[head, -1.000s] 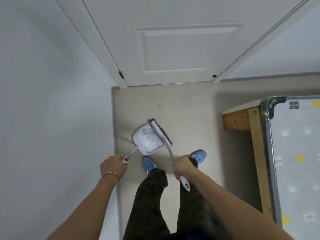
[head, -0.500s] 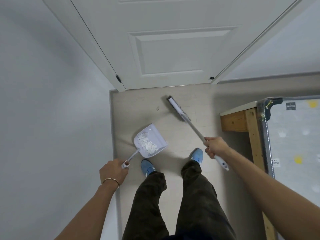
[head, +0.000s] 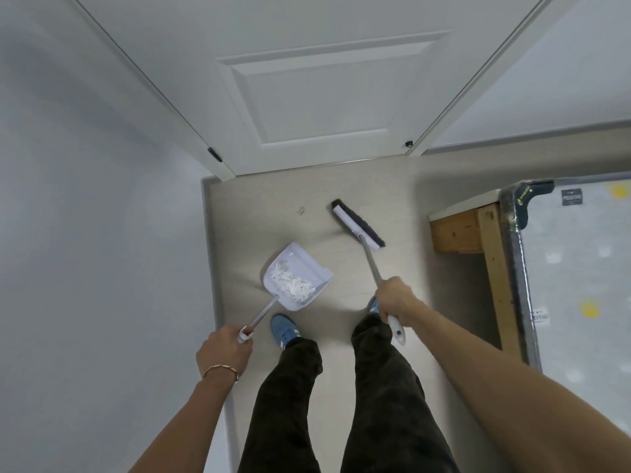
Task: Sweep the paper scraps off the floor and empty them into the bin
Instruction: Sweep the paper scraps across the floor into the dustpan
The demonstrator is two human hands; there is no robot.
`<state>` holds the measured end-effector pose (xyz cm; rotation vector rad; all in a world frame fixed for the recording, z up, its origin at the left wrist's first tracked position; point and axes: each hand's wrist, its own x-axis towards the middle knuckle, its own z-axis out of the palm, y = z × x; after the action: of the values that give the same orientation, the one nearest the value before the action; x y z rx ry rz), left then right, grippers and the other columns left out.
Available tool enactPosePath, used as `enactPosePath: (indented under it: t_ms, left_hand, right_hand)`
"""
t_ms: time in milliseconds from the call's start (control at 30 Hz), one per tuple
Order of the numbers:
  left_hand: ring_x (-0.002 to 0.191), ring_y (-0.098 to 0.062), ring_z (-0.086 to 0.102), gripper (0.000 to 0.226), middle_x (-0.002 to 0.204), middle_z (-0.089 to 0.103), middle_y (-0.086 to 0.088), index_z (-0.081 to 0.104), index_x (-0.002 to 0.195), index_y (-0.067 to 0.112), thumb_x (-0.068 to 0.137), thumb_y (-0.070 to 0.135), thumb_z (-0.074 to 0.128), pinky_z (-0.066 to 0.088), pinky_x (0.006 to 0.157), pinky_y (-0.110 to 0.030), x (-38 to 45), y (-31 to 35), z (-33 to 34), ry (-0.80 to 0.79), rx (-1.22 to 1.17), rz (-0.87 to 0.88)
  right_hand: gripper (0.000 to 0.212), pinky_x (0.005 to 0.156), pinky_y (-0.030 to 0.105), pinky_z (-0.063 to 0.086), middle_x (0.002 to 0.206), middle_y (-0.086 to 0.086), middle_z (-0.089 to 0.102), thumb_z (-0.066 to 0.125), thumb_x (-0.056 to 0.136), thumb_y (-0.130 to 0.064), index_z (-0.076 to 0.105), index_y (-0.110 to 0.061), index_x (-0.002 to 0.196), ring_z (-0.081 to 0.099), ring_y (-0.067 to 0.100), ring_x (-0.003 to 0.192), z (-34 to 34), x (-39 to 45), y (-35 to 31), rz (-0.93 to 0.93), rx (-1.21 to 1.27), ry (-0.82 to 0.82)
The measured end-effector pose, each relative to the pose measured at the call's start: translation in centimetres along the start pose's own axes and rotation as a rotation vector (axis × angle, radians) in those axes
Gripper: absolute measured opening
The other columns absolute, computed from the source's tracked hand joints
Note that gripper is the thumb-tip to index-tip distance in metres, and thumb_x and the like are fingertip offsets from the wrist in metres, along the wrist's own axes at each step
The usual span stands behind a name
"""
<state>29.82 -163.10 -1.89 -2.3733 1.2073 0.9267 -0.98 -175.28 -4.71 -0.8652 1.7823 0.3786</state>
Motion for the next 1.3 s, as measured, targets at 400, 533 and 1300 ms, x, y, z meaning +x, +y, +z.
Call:
enactPosePath:
  t_ms: [400,533,1300]
  left_hand:
    - [0.064,-0.023,0.056,0.023,0.069,0.056,-0.001,0.066,0.077,0.021,0.093,0.035,0.056,0.045,0.059,-0.026,-1.7,-0.6,-0.9,-0.032,-0.039,-0.001]
    - [0.064,-0.022,0.054,0.025,0.069,0.055,-0.001,0.071,0.082,0.019,0.093,0.035,0.055,0.043,0.058,-0.025,-2.4,-1.7,-1.2,0.000,-0.021,0.003]
    - [0.080,-0.026,0.067,0.030,0.090,0.071,-0.006,0.071,0.097,0.018,0.095,0.041,0.052,0.050,0.065,-0.027,-1.5,-6.7,-0.7,0.023,0.031,0.020]
  right_hand:
    - [0.031,0.032,0.019,0.032,0.055,0.005,0.043,0.045,0.095,-0.004,0.060,0.000,0.122,0.038,0.011,0.036,0.8,-7.5,3.8,0.054,0.326,-0.226]
    - [0.024,0.035,0.024,0.036,0.059,0.008,0.044,0.040,0.099,-0.004,0.056,-0.016,0.111,0.038,0.013,0.038,0.2,-8.6,3.7,0.047,0.370,-0.152]
    - [0.033,0.032,0.019,0.031,0.064,0.009,0.041,0.042,0.099,-0.005,0.054,-0.004,0.131,0.035,0.010,0.036,2.1,-8.5,0.0,0.125,0.364,-0.202]
